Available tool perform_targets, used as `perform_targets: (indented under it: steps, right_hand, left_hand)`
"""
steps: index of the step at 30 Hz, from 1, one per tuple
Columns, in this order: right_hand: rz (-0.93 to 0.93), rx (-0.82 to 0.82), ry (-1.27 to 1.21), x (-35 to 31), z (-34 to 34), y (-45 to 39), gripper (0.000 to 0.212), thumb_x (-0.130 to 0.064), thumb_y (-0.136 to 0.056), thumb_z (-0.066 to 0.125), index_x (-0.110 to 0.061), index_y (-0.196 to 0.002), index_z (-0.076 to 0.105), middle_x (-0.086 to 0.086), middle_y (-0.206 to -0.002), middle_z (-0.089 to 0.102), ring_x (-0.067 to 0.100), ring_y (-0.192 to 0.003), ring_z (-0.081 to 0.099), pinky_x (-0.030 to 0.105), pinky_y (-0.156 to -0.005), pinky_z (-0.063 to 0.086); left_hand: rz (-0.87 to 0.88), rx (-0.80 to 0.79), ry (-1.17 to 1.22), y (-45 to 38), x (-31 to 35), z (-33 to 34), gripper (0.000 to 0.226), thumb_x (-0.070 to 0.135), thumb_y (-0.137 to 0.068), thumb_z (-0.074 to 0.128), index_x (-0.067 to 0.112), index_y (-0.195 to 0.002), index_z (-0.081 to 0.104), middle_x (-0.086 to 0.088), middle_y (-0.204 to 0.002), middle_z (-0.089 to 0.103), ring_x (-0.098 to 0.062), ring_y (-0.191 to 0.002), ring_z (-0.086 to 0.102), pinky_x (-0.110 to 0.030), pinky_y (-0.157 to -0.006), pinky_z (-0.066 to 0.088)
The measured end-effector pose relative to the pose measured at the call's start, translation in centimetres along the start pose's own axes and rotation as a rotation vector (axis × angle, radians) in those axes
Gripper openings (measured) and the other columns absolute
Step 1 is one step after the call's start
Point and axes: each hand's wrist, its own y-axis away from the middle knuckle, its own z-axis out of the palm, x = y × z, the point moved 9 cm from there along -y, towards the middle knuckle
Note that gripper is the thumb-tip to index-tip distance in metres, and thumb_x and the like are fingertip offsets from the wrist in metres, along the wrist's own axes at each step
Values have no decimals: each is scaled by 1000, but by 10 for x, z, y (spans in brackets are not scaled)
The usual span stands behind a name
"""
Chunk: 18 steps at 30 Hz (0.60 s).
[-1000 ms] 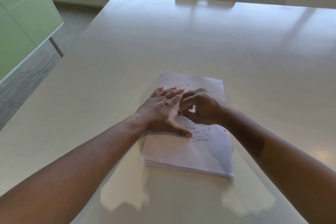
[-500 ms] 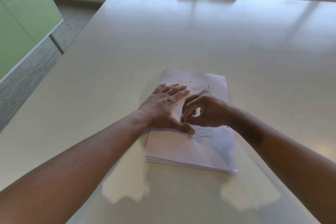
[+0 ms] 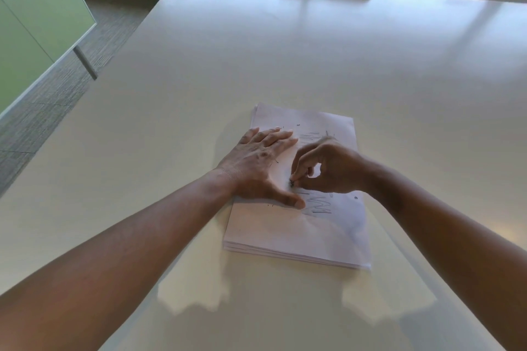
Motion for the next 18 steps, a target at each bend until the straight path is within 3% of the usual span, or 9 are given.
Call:
perform_targets:
  steps: [5,12,15,18]
  right_hand:
    - [14,175,55,7,-11,-11,2,-12,-73,77,-10,-74,78,-1,-75,72,5,-59,60,18,-61,52]
    - [0,-62,17,0,-1,2,3,-13,-72,77,-12,-75,78,-3,-73,72,-1,-63,62,8,-64,46]
    - [3,51,68,6,-7,-4,4,-10,-73,78,-13,-75,78,-4,-75,72,-3,-62,59,16,-63,51]
    - [-3,188,82,8,-12,-8,3,-8,-74,78,-10,-75,77,0,-77,71,10,-60,62,25,-60,54]
  left_hand:
    - [-7,-16,-8,0,1,-1,142,106,-53,46,29,-164,6,8,-173,5,-7,-157,-8,-42,-128,-8]
    - [-20,-15,7,1,1,-1,143,106,-47,43,31,-165,11,11,-172,5,-5,-157,-8,-41,-128,-8]
    - [-19,-21,3,1,1,-2,144,107,-48,42,31,-165,9,10,-172,4,-6,-157,-8,-41,-127,-9]
    - [-13,-19,-5,1,2,-2,144,106,-49,43,28,-165,6,9,-173,4,-7,-157,-7,-41,-128,-9]
